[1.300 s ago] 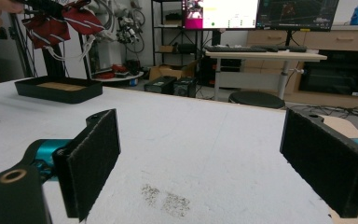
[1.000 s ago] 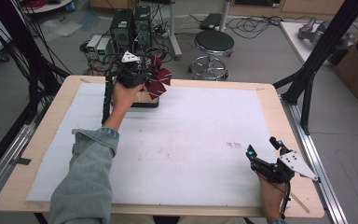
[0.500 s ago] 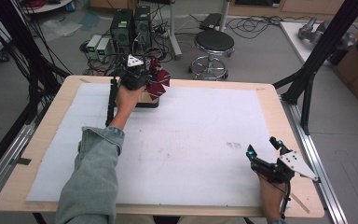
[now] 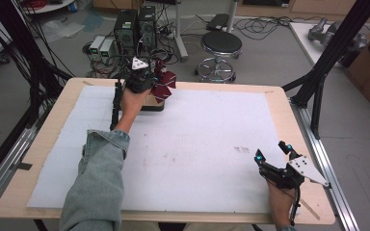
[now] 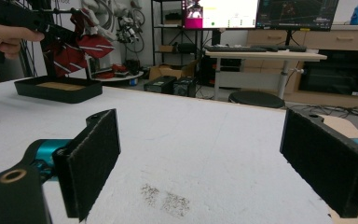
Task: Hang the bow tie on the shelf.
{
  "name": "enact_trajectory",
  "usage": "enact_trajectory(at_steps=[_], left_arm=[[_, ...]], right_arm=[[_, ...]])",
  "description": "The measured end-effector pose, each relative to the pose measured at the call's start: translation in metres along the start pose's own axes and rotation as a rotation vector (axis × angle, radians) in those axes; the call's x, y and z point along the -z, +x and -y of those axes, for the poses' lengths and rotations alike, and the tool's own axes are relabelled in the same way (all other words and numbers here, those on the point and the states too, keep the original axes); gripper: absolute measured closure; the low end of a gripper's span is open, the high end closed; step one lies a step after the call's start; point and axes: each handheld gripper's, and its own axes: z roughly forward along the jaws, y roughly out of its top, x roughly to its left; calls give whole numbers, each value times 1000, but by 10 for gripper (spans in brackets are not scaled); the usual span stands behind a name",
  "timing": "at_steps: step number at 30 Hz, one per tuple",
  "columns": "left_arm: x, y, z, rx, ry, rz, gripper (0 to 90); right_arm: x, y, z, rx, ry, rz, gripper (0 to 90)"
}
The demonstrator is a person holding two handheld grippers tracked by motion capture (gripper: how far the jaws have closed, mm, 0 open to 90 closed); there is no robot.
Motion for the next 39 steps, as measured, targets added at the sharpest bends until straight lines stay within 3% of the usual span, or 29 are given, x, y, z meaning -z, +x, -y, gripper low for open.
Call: enact_trajectory(at_steps=[21, 27, 39], left_arm=[[10, 3, -3, -17, 21, 11, 627], [20, 2, -8, -25, 44, 8, 587], [47, -1, -6, -26, 30, 52, 512]], right_arm=[[0, 0, 0, 2, -3, -1, 112], [0, 0, 0, 3, -3, -2, 112], [0, 0, 0, 3, -3, 1, 112]])
